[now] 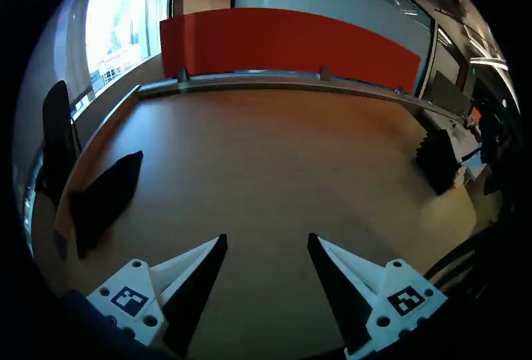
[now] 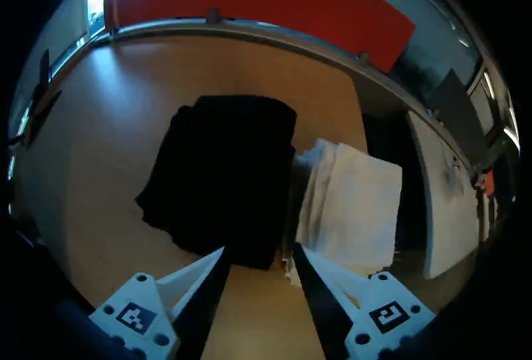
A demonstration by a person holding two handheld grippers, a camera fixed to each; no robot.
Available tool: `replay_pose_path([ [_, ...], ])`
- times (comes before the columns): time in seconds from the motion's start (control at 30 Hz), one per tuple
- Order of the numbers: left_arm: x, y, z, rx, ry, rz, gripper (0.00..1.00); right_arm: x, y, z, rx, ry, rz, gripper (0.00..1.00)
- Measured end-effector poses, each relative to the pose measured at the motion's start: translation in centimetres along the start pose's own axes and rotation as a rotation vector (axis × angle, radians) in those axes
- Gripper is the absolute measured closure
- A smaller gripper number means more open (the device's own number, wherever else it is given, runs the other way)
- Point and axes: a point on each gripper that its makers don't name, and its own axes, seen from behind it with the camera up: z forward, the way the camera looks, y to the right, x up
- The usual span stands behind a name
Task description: Fold towel
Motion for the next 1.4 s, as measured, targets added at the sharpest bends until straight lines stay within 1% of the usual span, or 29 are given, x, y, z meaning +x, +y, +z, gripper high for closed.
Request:
replay_pose_path([
  [0.07,0.0,0.0,0.0,0.000,0.000,-0.001,0.10,1.1,-0.2,0.1,0.006,0.023,0.014,0.18],
  [0.2,0.1,-0.2,-0.1,0.006,0.001,0.000,0.10,3.4,-0.8,0.6,0.021,0.064,0.036,0.18],
  [0.3,0.2,-0.4,-0.2,0.012,0.004,-0.004,0.10,5.0,-1.3,1.0,0.034,0.087,0.041,0.18],
  [0.5,0.0,-1.1,-0.6,0.032,0.004,-0.021,0.10,7.9,-1.8,1.9,0.046,0.117,0.029,0.18],
  [0.7,-0.2,-1.8,-1.2,0.057,0.002,-0.033,0.10,10.0,-2.0,2.8,0.049,0.129,0.017,0.18],
  [0.9,-0.5,-2.4,-1.6,0.079,-0.001,-0.046,0.10,10.6,-1.7,4.0,0.047,0.117,0.022,0.18],
  [1.1,-0.8,-2.9,-2.1,0.101,-0.005,-0.056,0.10,10.4,-1.2,5.6,0.046,0.090,0.038,0.18],
  [1.3,-1.2,-3.1,-2.5,0.115,-0.009,-0.064,0.10,9.6,-0.9,6.9,0.047,0.063,0.056,0.18],
  [1.4,-1.2,-3.1,-2.6,0.119,-0.010,-0.065,0.10,9.2,-1.0,7.3,0.048,0.055,0.059,0.18],
])
